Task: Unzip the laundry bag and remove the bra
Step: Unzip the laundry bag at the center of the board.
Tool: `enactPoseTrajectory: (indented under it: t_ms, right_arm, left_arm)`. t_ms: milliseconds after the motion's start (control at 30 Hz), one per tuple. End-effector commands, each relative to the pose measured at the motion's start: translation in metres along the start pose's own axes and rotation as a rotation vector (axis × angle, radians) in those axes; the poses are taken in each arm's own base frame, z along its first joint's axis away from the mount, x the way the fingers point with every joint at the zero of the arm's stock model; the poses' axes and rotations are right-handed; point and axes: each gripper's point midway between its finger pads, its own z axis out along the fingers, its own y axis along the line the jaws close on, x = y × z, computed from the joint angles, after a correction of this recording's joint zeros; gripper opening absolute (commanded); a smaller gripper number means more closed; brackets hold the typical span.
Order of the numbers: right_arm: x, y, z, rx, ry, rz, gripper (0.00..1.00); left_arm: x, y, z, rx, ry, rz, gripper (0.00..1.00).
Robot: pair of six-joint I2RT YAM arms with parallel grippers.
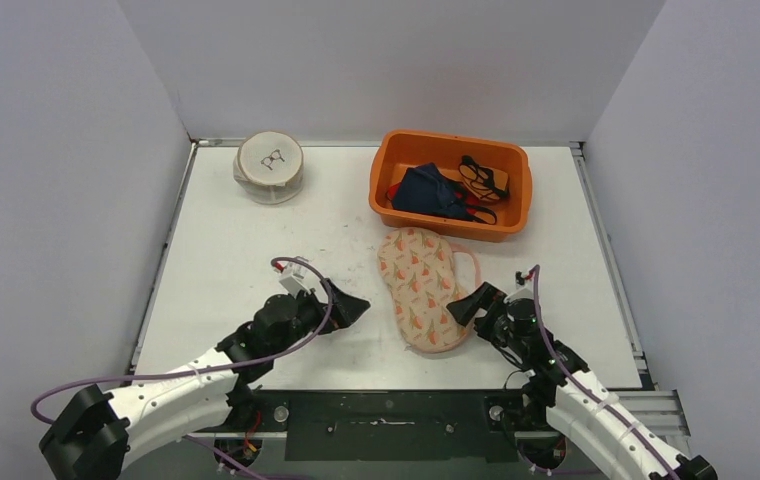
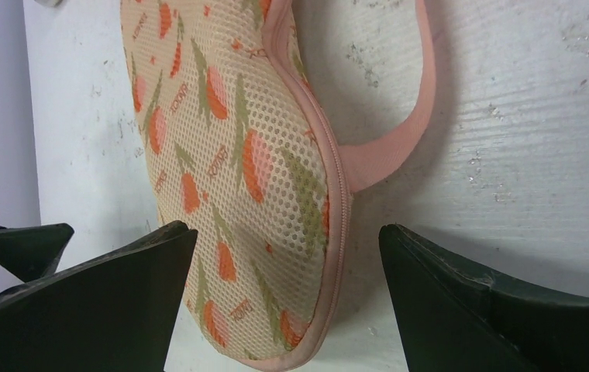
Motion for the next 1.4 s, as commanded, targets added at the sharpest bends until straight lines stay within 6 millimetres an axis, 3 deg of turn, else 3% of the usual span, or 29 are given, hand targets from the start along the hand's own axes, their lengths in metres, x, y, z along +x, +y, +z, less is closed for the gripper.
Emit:
enactPoseTrajectory:
  t_ms: [0, 167, 367, 533, 667, 1067, 1367]
  right_arm:
    - [0.004, 0.011, 0.005, -0.051, 0.022, 0.051, 0.92]
    - [0.013, 0.012, 0.014, -0.083, 0.042, 0.100, 0.87]
    - [0.017, 0.027, 0.019, -0.168, 0.063, 0.135, 0.68]
    - [0.019, 0.037, 0.019, -0.208, 0.090, 0.152, 0.41]
    - [0.021, 0.046, 0.016, -0.241, 0.118, 0.151, 0.07]
    - [0.023, 0.106, -0.022, -0.490, 0.256, 0.060, 0.05]
    - [0.020, 0.132, -0.030, -0.607, 0.290, 0.001, 0.05]
  left_arm:
    - [-0.012, -0.019, -0.004, 0.070, -0.052, 0.000, 0.96]
    - [-0.009, -0.011, -0.008, 0.054, -0.050, -0.004, 0.96]
    - [-0.010, -0.005, -0.016, 0.073, -0.087, -0.028, 0.96]
    - [-0.010, -0.008, -0.022, 0.155, -0.124, -0.044, 0.96]
    - [-0.009, -0.007, -0.023, 0.181, -0.131, -0.051, 0.96]
    - [-0.008, -0.037, -0.033, 0.325, -0.110, -0.054, 0.96]
    - [0.007, -0.047, -0.035, 0.363, -0.006, -0.129, 0.96]
